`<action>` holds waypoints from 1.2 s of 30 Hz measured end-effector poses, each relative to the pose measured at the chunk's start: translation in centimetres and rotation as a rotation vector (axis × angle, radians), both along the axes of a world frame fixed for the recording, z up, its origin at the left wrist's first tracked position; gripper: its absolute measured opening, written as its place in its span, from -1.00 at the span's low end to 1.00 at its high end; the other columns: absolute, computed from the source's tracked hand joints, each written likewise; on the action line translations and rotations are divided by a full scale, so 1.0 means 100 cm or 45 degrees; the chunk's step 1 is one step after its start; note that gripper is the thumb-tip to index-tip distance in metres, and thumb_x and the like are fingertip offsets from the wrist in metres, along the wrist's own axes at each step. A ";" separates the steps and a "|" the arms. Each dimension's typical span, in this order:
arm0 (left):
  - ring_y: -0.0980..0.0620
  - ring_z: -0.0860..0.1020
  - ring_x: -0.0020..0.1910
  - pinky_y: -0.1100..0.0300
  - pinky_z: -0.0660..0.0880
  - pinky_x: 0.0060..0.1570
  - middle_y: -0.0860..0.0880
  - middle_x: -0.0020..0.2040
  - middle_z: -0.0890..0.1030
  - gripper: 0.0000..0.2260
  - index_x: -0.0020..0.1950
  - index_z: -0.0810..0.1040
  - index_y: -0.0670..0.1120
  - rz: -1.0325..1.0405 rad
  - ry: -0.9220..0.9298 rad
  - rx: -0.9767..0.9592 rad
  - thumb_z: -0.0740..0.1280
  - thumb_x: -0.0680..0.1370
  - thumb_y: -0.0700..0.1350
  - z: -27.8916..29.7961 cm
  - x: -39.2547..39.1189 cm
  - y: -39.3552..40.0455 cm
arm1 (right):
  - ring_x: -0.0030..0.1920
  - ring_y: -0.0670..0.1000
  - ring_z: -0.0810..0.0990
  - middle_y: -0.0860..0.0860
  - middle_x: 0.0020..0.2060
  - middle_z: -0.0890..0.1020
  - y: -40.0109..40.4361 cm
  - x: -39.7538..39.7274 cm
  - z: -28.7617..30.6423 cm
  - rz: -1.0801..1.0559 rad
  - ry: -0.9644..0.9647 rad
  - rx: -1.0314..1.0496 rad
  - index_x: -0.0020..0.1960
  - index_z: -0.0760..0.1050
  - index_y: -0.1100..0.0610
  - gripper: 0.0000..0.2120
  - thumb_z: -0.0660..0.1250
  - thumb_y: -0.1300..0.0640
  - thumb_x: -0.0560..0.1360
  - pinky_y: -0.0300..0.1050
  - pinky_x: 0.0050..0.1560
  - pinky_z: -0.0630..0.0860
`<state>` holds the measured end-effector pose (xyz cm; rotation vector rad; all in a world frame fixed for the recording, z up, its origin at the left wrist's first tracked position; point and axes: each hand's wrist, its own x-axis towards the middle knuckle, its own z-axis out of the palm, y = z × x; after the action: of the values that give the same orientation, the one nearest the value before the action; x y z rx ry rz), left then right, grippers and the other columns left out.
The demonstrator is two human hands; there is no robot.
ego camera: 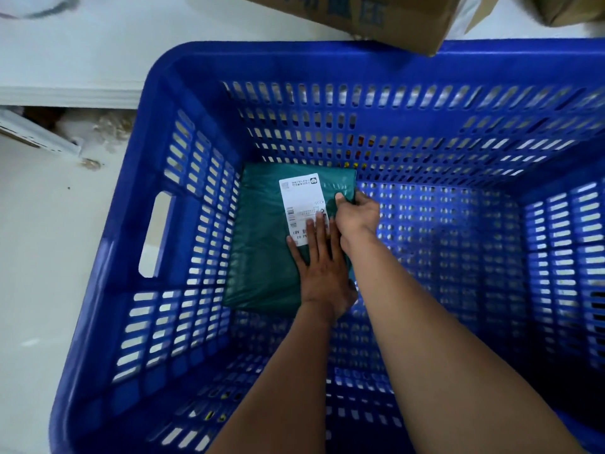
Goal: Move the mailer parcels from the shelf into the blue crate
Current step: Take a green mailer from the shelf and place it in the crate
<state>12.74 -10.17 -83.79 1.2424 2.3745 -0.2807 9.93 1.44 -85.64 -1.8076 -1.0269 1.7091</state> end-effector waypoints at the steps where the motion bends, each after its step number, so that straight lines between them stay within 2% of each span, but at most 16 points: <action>1: -0.23 -0.53 0.43 -0.44 -0.31 0.32 -0.23 0.47 -0.52 -0.04 0.51 -0.44 -0.21 0.000 -0.017 -0.014 0.18 0.50 0.20 0.002 -0.001 0.001 | 0.13 0.06 0.64 0.12 0.09 0.68 0.001 0.000 0.003 -0.034 0.045 -0.029 0.21 0.59 0.24 -0.76 0.36 0.26 0.55 -0.06 0.25 0.53; 6: -0.23 -0.55 0.41 -0.44 -0.33 0.32 -0.22 0.44 -0.55 -0.07 0.45 -0.52 -0.21 0.004 -0.090 -0.069 0.17 0.52 0.10 0.009 -0.002 0.005 | 0.08 0.05 0.66 0.12 0.06 0.69 0.002 0.002 0.012 -0.089 0.055 -0.087 0.18 0.61 0.24 -0.77 0.38 0.26 0.53 -0.07 0.19 0.57; 11: -0.23 -0.54 0.42 -0.44 -0.39 0.31 -0.23 0.46 -0.53 -0.09 0.51 -0.45 -0.21 0.015 -0.099 -0.121 0.19 0.52 0.07 0.012 0.000 0.007 | 0.07 0.06 0.66 0.13 0.03 0.70 0.001 0.002 0.009 -0.098 0.039 -0.094 0.14 0.63 0.25 -0.80 0.39 0.26 0.53 -0.06 0.18 0.58; 16: -0.24 -0.52 0.43 -0.44 -0.33 0.34 -0.23 0.46 -0.52 -0.13 0.51 -0.45 -0.21 0.042 -0.107 -0.101 0.16 0.55 0.06 0.013 0.003 0.012 | 0.07 0.08 0.66 0.15 0.01 0.70 0.006 0.001 0.018 -0.090 0.000 -0.104 0.10 0.63 0.29 -0.82 0.40 0.26 0.52 -0.10 0.16 0.57; 20: -0.23 -0.52 0.43 -0.43 -0.32 0.35 -0.22 0.47 -0.52 -0.13 0.47 -0.50 -0.20 0.081 -0.135 -0.078 0.16 0.56 0.05 0.011 0.003 0.013 | 0.06 0.12 0.66 0.15 0.03 0.68 0.007 0.006 0.024 0.008 -0.043 -0.115 -0.03 0.61 0.24 -0.92 0.36 0.24 0.54 -0.16 0.05 0.57; 23: -0.20 -0.57 0.40 -0.42 -0.37 0.33 -0.17 0.43 -0.58 0.00 0.35 -0.63 -0.15 0.106 -0.173 -0.092 0.25 0.52 0.08 0.014 0.000 0.013 | 0.12 0.15 0.63 0.14 0.08 0.68 0.011 0.014 0.037 0.330 -0.221 -0.058 0.16 0.61 0.21 -0.78 0.34 0.15 0.55 -0.12 0.07 0.55; 25: -0.15 -0.58 0.39 -0.37 -0.44 0.31 -0.12 0.40 -0.62 0.10 0.35 -0.64 -0.10 0.096 -0.222 -0.162 0.30 0.46 0.26 0.025 -0.005 0.017 | 0.23 0.15 0.57 0.12 0.19 0.63 0.015 0.025 0.055 0.542 -0.349 -0.030 0.31 0.51 0.19 -0.67 0.32 0.13 0.58 -0.09 0.18 0.51; 27: -0.10 -0.50 0.46 -0.29 -0.39 0.37 -0.08 0.45 -0.56 0.06 0.47 -0.53 -0.04 0.103 -0.279 -0.196 0.25 0.45 0.34 0.042 -0.012 0.018 | 0.28 0.20 0.52 0.17 0.29 0.55 0.018 0.037 0.074 0.624 -0.420 -0.047 0.44 0.34 0.21 -0.55 0.25 0.06 0.61 -0.02 0.21 0.50; 29: -0.09 -0.36 0.54 -0.25 -0.31 0.45 -0.07 0.55 -0.40 -0.09 0.57 -0.35 -0.02 0.146 -0.298 -0.123 0.20 0.51 0.27 0.066 -0.016 0.018 | 0.29 0.23 0.51 0.21 0.32 0.50 0.019 0.054 0.099 0.618 -0.505 -0.078 0.48 0.28 0.23 -0.52 0.15 0.00 0.64 0.02 0.22 0.50; 31: -0.09 -0.29 0.56 -0.27 -0.27 0.46 -0.07 0.59 -0.26 -0.24 0.60 -0.21 -0.03 0.215 -0.264 -0.002 0.16 0.56 0.14 0.098 -0.018 0.017 | 0.24 0.22 0.54 0.23 0.25 0.55 0.016 0.071 0.125 0.594 -0.514 -0.065 0.36 0.41 0.25 -0.61 0.13 0.05 0.65 -0.04 0.16 0.47; 33: -0.07 -0.28 0.56 -0.28 -0.29 0.45 -0.05 0.60 -0.22 -0.32 0.61 -0.16 -0.05 0.238 -0.269 0.028 0.11 0.60 0.08 0.138 -0.020 0.021 | 0.09 0.20 0.60 0.23 0.07 0.62 0.009 0.085 0.156 0.586 -0.471 -0.059 0.19 0.50 0.26 -0.71 0.14 0.11 0.63 -0.08 -0.03 0.45; 36: -0.04 -0.26 0.57 -0.28 -0.28 0.46 -0.02 0.61 -0.20 -0.37 0.61 -0.16 -0.06 0.235 -0.286 0.047 0.06 0.64 0.07 0.211 -0.019 0.031 | -0.12 0.14 0.53 0.16 -0.21 0.56 0.004 0.098 0.219 0.569 -0.382 -0.031 -0.10 0.49 0.24 -0.79 0.14 0.19 0.61 -0.07 -0.13 0.38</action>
<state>10.81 -7.08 -62.65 1.0034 2.2870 -0.0366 19.70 1.82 -63.74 -2.0017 -1.6448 1.7215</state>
